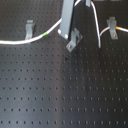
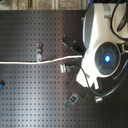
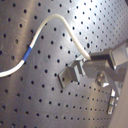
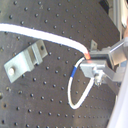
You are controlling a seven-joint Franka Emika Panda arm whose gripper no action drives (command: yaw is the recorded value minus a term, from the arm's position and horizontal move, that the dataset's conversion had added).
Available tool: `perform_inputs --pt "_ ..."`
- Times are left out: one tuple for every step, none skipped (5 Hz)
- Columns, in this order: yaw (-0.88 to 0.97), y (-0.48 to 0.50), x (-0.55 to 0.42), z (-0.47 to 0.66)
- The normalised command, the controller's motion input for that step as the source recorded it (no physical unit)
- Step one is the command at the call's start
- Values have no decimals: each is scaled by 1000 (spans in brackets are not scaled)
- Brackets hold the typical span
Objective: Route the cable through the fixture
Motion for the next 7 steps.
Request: perform_inputs --pt "608 -43 -82 117" --pt "203 -25 -326 145" --pt "203 -117 -483 314" --pt "0 0 1 21" --pt "226 158 -294 333" --pt "0 -8 7 0" --pt "0 -27 -237 426"
